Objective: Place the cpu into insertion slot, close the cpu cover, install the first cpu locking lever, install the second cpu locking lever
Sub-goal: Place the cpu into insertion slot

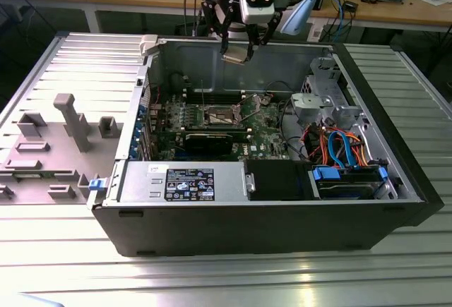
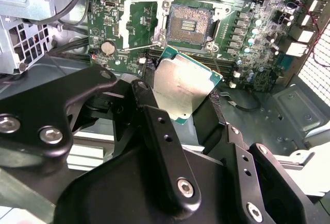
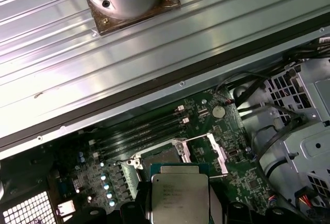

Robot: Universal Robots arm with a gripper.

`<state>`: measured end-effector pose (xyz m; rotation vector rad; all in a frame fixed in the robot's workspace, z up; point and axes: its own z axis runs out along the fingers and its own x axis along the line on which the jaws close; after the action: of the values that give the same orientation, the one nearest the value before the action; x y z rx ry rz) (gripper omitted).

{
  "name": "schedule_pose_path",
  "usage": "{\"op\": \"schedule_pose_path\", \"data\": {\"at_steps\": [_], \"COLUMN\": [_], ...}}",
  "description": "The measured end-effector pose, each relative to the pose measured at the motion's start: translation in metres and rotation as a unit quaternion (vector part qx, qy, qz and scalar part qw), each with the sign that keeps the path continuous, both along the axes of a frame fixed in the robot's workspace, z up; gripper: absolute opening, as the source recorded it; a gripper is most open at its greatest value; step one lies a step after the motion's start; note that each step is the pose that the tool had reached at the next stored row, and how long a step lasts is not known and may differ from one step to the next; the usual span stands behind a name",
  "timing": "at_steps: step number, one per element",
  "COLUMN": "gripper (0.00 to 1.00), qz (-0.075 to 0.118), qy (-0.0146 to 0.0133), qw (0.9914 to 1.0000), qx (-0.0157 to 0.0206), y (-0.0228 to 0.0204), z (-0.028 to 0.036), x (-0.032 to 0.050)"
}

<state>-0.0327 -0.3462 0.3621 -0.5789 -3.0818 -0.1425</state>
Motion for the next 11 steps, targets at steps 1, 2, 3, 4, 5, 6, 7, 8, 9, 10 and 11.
{"op": "schedule_pose_path", "data": {"at_steps": [1, 2, 3, 4, 5, 6, 7, 8, 9, 10, 11], "gripper": [0.54, 0.54, 0.54, 0.54, 0.54, 0.54, 0.54, 0.54, 0.54, 0.54, 0.54], "qz": [-0.001, -0.002, -0.003, -0.004, -0.005, -0.006, -0.008, -0.010, -0.012, -0.014, -0.017], "qy": [0.0000, 0.0000, 0.0000, 0.0000, 0.0000, 0.0000, 0.0000, 0.0000, 0.0000, 0.0000, 0.0000], "qw": [1.00000, 1.00000, 1.00000, 0.99999, 0.99999, 0.99998, 0.99997, 0.99995, 0.99993, 0.99991, 0.99986], "qx": [0.0000, 0.0000, 0.0000, 0.0000, 0.0000, 0.0000, 0.0000, 0.0000, 0.0000, 0.0000, -0.0001], "y": [0.0000, 0.0000, 0.0000, 0.0000, 0.0000, 0.0000, 0.0000, 0.0000, 0.0000, 0.0000, 0.0000], "z": [0.0000, 0.0000, 0.0000, 0.0000, 0.0000, 0.0000, 0.0000, 0.0000, 0.0000, 0.0000, -0.0001], "x": [0.0000, 0.0000, 0.0000, 0.0000, 0.0000, 0.0000, -0.0002, -0.0003, -0.0004, -0.0004, -0.0004]}}
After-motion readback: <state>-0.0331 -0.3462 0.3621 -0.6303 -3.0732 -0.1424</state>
